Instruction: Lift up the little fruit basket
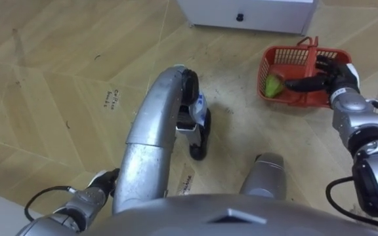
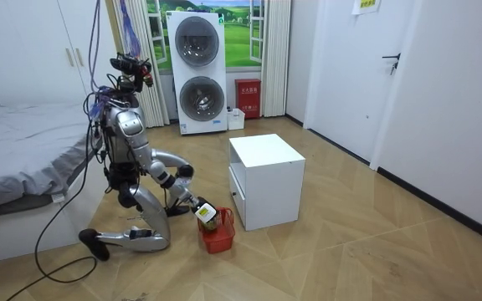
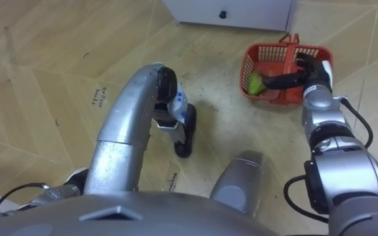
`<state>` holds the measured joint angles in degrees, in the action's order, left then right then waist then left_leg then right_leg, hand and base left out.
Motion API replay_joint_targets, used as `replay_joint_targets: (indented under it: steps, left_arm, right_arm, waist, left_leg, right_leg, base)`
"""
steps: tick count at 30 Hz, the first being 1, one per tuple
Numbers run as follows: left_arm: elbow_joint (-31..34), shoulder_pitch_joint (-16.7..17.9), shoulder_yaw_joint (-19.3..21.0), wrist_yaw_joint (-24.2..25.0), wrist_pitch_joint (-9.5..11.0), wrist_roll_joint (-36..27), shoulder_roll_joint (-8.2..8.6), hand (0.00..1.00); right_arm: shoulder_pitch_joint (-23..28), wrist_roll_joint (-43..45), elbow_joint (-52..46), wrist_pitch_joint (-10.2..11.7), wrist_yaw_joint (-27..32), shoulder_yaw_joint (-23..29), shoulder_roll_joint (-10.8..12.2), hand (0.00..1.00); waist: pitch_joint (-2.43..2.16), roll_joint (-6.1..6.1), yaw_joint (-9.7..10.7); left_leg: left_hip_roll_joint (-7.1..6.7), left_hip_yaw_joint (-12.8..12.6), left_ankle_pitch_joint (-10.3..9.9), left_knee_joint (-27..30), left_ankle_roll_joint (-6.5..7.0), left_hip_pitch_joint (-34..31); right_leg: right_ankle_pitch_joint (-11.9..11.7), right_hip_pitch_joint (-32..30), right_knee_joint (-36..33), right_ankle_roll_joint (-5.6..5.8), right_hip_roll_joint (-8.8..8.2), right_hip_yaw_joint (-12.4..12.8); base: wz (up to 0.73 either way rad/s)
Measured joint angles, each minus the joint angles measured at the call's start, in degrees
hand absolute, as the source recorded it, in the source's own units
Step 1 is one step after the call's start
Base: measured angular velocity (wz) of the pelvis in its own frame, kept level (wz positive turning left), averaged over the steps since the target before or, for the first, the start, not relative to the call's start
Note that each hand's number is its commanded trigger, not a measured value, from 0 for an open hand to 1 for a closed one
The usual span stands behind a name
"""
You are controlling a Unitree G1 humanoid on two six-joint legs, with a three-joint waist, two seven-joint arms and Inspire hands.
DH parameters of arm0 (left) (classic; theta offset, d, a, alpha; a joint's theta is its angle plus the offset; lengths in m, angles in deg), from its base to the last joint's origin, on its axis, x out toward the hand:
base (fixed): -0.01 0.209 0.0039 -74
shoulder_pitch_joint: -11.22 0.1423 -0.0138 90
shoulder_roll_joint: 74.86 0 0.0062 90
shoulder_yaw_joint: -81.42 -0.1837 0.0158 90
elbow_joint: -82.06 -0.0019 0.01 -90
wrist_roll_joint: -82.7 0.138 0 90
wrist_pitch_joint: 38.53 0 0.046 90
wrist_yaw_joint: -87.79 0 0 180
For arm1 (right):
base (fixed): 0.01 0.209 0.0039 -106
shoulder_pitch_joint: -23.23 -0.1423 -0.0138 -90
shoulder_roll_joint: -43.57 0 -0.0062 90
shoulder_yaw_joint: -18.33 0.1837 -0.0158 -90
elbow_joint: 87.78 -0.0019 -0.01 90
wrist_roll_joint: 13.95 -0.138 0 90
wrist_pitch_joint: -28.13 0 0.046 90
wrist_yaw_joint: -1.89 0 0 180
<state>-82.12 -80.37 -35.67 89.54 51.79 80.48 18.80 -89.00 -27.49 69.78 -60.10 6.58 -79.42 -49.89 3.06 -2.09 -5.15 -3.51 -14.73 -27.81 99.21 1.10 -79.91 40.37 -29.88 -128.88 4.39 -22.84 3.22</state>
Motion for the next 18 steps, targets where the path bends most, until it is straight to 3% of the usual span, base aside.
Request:
replay_joint_targets:
  steps: [4, 18]
  left_arm:
    - [0.01, -1.15, 0.05, 0.01, -0.03, 0.00, 0.30, 0.00]
    - [-0.22, -3.12, 0.03, 0.01, -0.03, -0.16, 1.21, 0.00]
  right_arm:
    - [0.00, 0.02, 0.03, -0.69, -0.42, -0.01, 0.12, 1.00]
    - [-0.15, -6.82, 1.17, -0.64, -1.89, -0.04, 0.37, 1.00]
  waist:
    - [-0.11, 0.17, 0.03]
    - [0.18, -0.31, 0.22]
  left_leg:
    - [-0.08, 0.22, 0.13, 0.19, 0.02, -0.53]
    - [-0.19, 0.33, 0.24, 0.48, 0.23, -0.64]
  right_leg:
    - [0.00, -0.09, -0.04, 0.01, 0.15, -0.32]
    - [0.00, 0.26, -0.07, 0.01, 0.24, -0.38]
  base:
    - [0.02]
    - [0.00]
